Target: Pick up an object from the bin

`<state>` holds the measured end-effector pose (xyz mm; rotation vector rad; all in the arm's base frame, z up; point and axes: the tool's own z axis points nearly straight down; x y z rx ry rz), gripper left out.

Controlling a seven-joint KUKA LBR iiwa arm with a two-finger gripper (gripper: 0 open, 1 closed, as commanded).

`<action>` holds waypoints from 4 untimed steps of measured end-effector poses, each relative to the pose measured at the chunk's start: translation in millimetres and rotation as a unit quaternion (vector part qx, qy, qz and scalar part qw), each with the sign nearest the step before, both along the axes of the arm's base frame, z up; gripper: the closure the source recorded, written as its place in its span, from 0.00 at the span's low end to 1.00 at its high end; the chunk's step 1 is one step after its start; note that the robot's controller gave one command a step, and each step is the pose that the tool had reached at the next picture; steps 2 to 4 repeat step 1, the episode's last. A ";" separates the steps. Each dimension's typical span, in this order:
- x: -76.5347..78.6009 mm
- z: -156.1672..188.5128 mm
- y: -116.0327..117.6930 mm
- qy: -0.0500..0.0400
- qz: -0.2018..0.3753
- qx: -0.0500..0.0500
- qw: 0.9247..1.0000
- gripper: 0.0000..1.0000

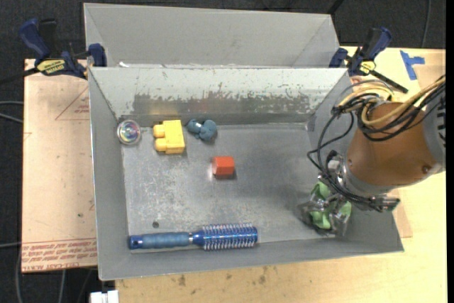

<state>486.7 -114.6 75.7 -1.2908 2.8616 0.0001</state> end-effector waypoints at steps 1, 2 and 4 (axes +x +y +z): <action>19.7 141.6 1.8 -0.005 0.009 -0.001 1.000 1.00; 19.7 141.6 1.8 -0.005 0.009 -0.001 1.000 1.00; 19.7 141.6 1.8 -0.005 0.009 -0.001 1.000 1.00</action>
Offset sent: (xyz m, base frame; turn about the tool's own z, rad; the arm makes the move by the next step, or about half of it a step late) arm 0.0169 0.0013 0.1373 -0.0206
